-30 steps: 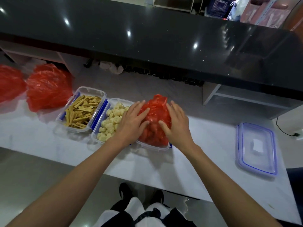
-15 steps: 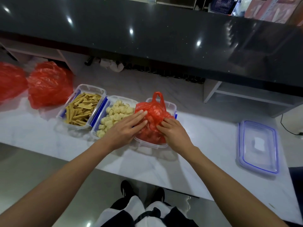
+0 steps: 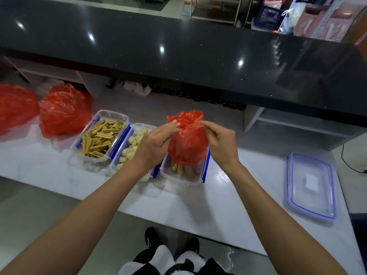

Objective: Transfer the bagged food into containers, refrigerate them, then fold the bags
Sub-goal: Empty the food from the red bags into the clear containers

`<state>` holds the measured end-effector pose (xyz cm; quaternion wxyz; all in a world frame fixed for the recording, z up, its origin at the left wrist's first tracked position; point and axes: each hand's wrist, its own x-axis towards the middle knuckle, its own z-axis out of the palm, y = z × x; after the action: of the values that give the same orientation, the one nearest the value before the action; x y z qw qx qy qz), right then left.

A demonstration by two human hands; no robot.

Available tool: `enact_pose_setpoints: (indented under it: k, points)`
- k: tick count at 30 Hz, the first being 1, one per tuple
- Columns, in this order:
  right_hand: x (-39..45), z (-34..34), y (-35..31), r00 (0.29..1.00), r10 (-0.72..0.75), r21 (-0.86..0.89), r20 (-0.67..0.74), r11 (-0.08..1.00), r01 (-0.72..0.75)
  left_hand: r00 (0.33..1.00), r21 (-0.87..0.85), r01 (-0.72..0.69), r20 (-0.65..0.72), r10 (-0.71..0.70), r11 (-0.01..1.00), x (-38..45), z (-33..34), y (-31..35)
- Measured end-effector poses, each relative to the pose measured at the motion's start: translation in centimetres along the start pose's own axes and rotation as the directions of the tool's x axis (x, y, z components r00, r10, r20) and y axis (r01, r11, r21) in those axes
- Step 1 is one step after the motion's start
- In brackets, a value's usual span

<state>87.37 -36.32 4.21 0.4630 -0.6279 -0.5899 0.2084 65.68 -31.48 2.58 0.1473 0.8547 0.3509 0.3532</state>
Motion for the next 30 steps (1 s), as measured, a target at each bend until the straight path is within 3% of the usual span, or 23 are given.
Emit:
enact_pose_setpoints:
  k: [6,15,19,23,26,30]
  points:
    - [-0.6,-0.5,0.1,1.0,-0.003,0.022,-0.023,1.0,0.004,0.998,-0.002,0.015,-0.069,-0.015,1.0,-0.5,-0.1,0.6]
    - [0.8,-2.4,-1.5,0.976,-0.144,0.032,-0.164,0.988,0.151,0.966,-0.041,0.004,-0.257,-0.015,0.999,1.7,-1.1,2.1]
    - [0.2,-2.8,-0.5,0.976,-0.116,0.041,-0.183,0.991,0.125,0.976,-0.105,0.193,-0.085,-0.202,0.976,1.5,-0.7,2.1]
    - [-1.3,-3.3,0.6,0.981,-0.073,0.046,-0.179,0.996,0.082,0.836,-0.139,0.543,0.19,-0.515,0.828,0.0,0.8,1.5]
    - [-2.8,-3.4,1.3,0.99,-0.043,0.027,-0.134,0.999,0.047,0.787,-0.168,0.598,0.313,-0.532,0.784,-0.5,2.8,2.1]
    - [-4.4,-3.5,2.3,0.995,0.018,0.02,-0.103,1.0,-0.016,0.793,-0.278,0.607,0.272,-0.545,0.745,-0.7,5.6,3.7]
